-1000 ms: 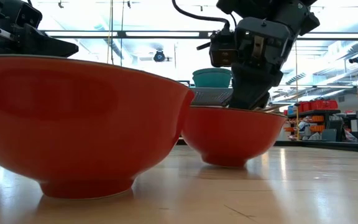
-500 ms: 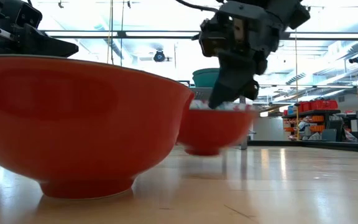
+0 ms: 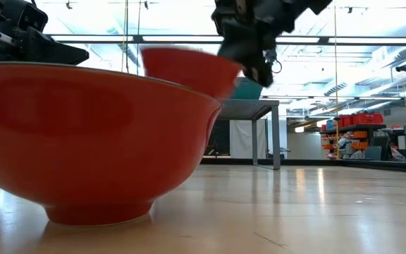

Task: Pick & Place Mini bowls
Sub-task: Put the right red and white patterned bowl on the shelf

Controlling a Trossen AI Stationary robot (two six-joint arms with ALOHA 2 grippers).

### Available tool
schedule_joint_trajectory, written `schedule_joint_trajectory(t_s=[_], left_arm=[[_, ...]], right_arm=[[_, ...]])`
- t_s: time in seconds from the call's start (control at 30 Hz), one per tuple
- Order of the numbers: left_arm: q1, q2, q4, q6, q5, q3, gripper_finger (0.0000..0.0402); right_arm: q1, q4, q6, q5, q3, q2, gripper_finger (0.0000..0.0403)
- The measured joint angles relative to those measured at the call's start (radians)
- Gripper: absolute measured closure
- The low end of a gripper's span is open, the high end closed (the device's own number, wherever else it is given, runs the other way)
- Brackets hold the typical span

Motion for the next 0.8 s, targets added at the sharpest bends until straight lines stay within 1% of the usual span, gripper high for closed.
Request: schedule_joint_trajectory(t_s=[0.17,0.5,0.8], left_arm=[[0.0,0.0,0.0,0.0,0.0,0.0,0.0365],[0.0,0.0,0.0,0.0,0.0,0.0,0.0365],[0.0,0.0,0.0,0.0,0.0,0.0,0.0365]], right_arm=[[-0.038,-0.024,-0.004,0.001,0.095,-0.004,0.0403],[-0.137,-0.033,-0.082,-0.002,0.285,-0.006,0.0403],[-0.259,-0.126,-0.151,-0.003,0.461,-0.006,0.0403]])
